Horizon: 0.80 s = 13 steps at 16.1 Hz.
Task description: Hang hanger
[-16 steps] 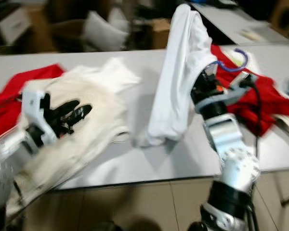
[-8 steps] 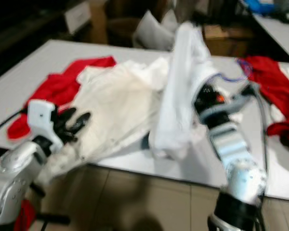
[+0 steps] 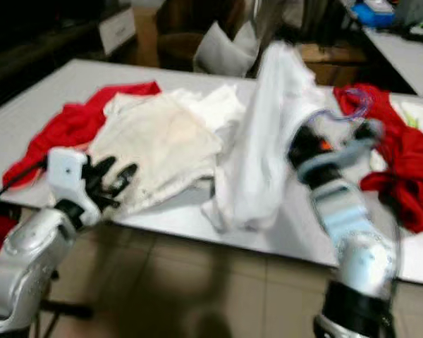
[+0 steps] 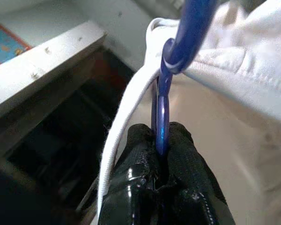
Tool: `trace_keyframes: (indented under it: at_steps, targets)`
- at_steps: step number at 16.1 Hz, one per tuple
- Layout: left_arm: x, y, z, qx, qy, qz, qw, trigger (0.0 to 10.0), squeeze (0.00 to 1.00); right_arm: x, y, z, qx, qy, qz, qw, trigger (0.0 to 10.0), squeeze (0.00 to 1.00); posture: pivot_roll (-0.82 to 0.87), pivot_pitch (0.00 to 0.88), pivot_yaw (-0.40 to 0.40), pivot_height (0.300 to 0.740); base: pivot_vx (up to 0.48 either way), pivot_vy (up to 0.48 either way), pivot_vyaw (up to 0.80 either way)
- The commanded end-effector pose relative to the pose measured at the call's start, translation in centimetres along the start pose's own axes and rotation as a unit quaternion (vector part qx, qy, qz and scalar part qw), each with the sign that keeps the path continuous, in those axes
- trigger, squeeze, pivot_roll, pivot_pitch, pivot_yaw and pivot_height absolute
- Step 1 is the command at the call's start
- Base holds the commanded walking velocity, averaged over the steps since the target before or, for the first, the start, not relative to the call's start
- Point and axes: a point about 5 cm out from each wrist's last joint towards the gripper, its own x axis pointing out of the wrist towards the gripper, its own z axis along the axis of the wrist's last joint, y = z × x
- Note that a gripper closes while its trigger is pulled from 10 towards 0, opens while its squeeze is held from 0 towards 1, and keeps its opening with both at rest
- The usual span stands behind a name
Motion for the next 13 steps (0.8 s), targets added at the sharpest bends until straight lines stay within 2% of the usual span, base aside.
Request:
trace_keyframes:
  at_steps: [1, 7, 9, 13]
  targets:
    - [0.2, -0.3, 0.1, 0.003, -0.003, -0.003, 1.000, 10.0, 0.00, -0.1, 0.1, 0.8, -0.009, -0.013, 0.005, 1.000, 10.0, 0.00, 0.07, 0.000, 0.028, 0.740, 0.000, -0.375, 0.00]
    - [0.4, -0.5, 0.1, 0.007, -0.005, -0.005, 1.000, 10.0, 0.00, 0.4, -0.3, 0.9, -0.001, -0.011, 0.002, 1.000, 10.0, 0.00, 0.07, 0.000, 0.032, 0.740, 0.000, -0.378, 0.00]
    - [0.5, -0.4, -0.2, -0.013, 0.004, -0.004, 1.000, 10.0, 0.00, 0.1, -0.2, 0.7, 0.015, 0.004, 0.028, 0.999, 10.0, 0.00, 0.07, 0.000, 0.037, 0.740, 0.000, 0.000, 0.00]
    - [-0.4, 0.0, -0.8, -0.002, 0.027, -0.038, 0.999, 10.0, 0.00, -1.7, 0.7, -0.3, 0.011, 0.076, 0.119, 0.990, 10.0, 0.00, 0.07, 0.000, 0.036, 0.740, 0.000, 0.000, 0.77]
